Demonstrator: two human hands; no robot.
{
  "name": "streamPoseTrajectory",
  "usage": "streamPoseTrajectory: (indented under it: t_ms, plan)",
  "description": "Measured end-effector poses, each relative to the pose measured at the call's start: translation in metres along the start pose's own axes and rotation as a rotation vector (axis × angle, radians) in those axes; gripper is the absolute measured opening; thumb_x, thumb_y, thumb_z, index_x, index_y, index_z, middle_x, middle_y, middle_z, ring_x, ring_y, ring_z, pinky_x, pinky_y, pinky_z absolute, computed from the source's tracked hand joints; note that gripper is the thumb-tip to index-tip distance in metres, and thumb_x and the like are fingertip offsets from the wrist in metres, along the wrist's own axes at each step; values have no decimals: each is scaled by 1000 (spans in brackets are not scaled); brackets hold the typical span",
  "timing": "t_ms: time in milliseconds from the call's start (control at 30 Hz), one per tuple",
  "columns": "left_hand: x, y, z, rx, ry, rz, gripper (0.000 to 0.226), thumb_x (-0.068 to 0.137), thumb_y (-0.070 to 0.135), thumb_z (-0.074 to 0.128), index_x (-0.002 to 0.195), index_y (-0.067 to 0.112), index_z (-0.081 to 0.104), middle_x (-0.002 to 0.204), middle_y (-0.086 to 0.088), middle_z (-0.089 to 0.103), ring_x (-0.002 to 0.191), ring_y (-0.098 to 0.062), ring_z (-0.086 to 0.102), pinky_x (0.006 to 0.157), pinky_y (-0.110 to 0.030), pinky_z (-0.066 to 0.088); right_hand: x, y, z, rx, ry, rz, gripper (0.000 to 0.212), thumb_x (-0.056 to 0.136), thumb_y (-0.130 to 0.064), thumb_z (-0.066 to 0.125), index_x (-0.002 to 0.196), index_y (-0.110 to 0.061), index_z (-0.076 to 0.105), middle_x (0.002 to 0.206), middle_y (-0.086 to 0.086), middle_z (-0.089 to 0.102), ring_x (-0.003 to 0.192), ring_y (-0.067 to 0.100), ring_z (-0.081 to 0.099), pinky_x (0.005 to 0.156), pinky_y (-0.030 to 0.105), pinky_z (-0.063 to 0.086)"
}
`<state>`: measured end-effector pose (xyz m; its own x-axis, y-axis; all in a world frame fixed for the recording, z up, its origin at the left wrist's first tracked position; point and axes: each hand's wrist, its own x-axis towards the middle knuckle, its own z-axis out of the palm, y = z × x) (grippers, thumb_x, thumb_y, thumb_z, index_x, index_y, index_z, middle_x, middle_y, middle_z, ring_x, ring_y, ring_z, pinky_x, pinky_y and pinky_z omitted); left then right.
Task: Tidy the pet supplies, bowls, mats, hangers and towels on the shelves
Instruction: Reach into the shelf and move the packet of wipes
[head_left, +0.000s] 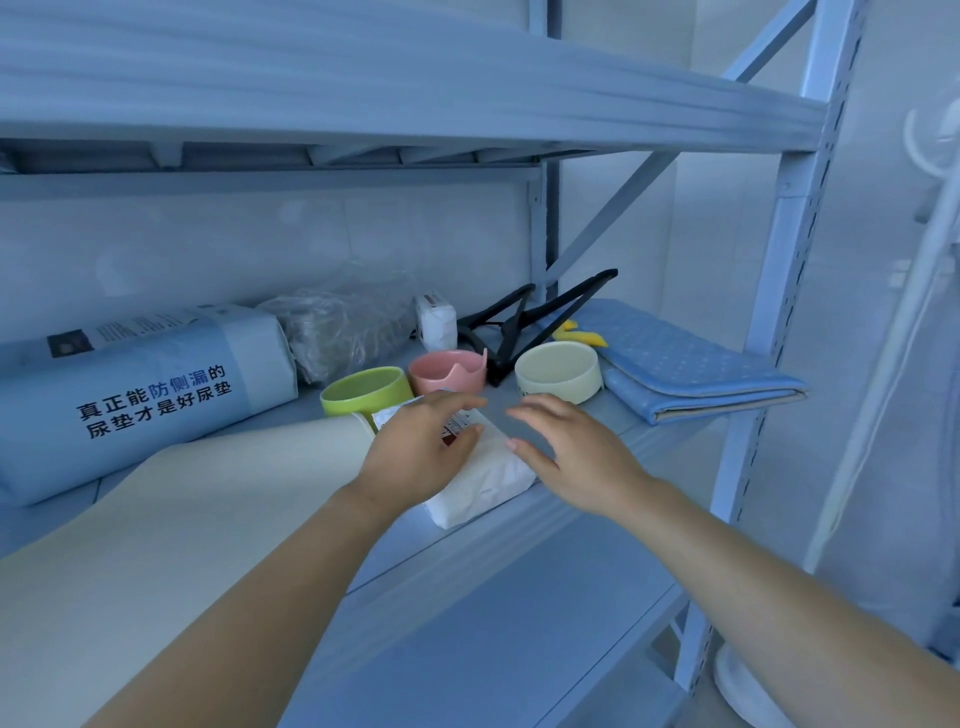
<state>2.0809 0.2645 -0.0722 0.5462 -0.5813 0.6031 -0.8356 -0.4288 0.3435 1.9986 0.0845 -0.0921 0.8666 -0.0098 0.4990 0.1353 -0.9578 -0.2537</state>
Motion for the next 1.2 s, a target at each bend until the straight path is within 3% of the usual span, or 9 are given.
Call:
streamPoseTrajectory:
  t_ms: [100,233,367,467,733,933,1100,1200]
  plan:
    - [19,12,12,2,-13,27,32,88,25,61,119,23,61,118,7,63,109,-6,55,86,-11,36,5,21,-12,-21,28,1,45,95,-45,40,134,-24,46,136,-7,43,123,13,42,92,36,46]
    - [51,32,38,1,-76,42,36,87,28,61,123,25,57,119,8,62,111,-7,56,95,-23,43,10,62,-31,-64,53,-1,42,95,-42,43,132,-24,47,132,-8,45,117,13,46,84,35,48]
    - [87,57,77,63,-147,38,35,86,32,61,120,30,58,116,11,63,103,-8,58,90,-25,45,13,116,-50,-85,36,1,41,94,-40,45,132,-22,48,131,-6,46,117,17,46,87,40,48]
    - [111,72,111,72,-170,28,34,86,32,61,119,29,58,118,10,62,108,-9,56,92,-28,45,14,161,-63,-108,27,22,41,94,-40,44,132,-23,47,132,-5,46,118,18,45,87,40,47]
    - [161,98,188,-30,-118,-43,27,93,39,49,113,26,63,115,11,63,103,-4,55,81,-13,33,21,262,-77,-131,-100,84,44,95,-42,42,135,-22,45,139,-3,41,127,18,39,98,37,41]
    - [171,98,218,-75,-175,-134,33,96,39,43,118,24,62,123,16,57,112,3,47,84,-4,26,20,302,-67,-92,-219,77,45,98,-43,34,136,-23,44,145,-1,38,133,18,34,107,35,30]
    - [174,104,234,-116,-149,-141,35,97,34,41,100,10,67,105,-8,66,95,-8,53,81,-21,36,18,326,-67,-30,-198,67,40,97,-41,36,134,-29,46,146,-9,36,134,11,30,109,32,26]
    - [175,107,238,-71,-147,-149,32,97,34,42,103,17,68,106,0,66,99,-8,55,86,-24,40,19,336,-68,-10,-173,49,39,95,-41,38,132,-32,47,144,-12,38,134,9,31,108,29,26]
